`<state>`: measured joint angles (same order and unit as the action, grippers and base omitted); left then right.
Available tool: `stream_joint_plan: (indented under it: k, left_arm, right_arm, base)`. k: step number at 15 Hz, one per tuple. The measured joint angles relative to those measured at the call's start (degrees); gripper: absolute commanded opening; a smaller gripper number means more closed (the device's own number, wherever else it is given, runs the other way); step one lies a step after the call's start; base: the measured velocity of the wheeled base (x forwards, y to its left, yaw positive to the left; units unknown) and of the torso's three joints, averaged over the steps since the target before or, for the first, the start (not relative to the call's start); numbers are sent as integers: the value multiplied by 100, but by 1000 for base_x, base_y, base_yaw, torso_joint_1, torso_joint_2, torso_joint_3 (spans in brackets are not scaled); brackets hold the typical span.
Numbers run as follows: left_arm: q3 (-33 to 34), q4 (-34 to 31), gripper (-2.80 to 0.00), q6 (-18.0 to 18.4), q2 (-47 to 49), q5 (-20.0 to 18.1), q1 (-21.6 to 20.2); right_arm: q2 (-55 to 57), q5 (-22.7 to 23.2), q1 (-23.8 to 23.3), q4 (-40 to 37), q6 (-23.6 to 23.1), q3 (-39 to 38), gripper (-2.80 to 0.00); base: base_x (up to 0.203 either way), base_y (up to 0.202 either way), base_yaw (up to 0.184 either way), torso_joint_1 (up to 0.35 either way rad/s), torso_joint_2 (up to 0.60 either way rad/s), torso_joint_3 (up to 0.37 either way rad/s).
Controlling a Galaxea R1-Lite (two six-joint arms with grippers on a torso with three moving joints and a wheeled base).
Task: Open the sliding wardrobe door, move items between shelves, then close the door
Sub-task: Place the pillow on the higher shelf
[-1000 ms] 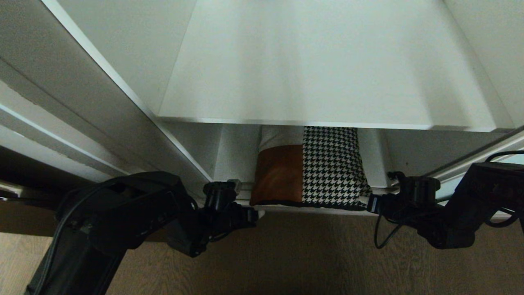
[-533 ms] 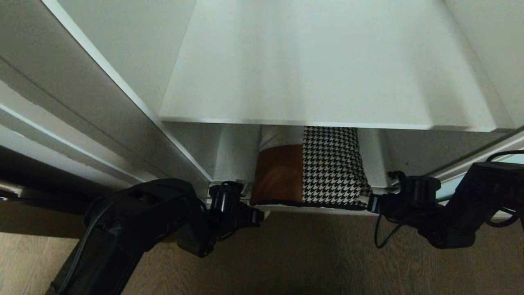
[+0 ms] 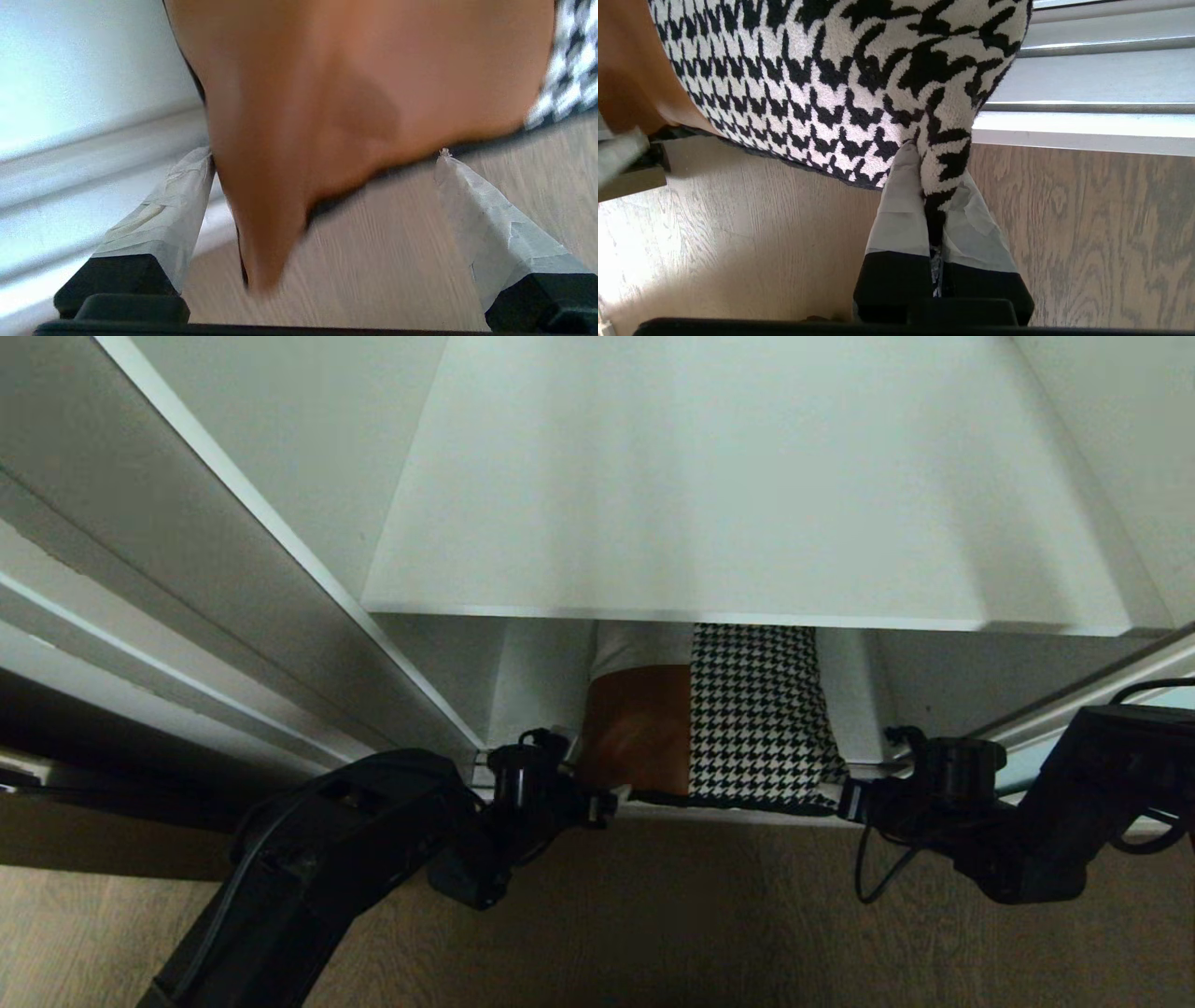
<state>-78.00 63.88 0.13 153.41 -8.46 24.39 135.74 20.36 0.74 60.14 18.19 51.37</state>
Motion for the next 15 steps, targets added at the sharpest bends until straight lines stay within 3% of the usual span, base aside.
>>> stream_joint_plan:
  k: [5, 6, 11, 15]
  left_arm:
    - [-194, -25, 0, -2, 209, 19, -4]
    - [-220, -35, -280, 0, 246, 19, -4]
    - [-550, -75, -280, 24, 428, 172, -4]
    - [-1080, -55, -280, 41, 668, 584, -4]
  right_arm:
    - [-2, 0, 2, -5, 5, 15, -280]
    - [-2, 6, 2, -10, 5, 28, -280]
    - [-2, 6, 2, -2, 2, 2, -280]
    - [-5, 19, 2, -8, -4, -19, -280]
  base:
    - [0, 0, 0, 0, 0, 0]
    - [0, 0, 0, 0, 0, 0]
    - [0, 0, 0, 0, 0, 0]
    - [0, 0, 0, 0, 0, 0]
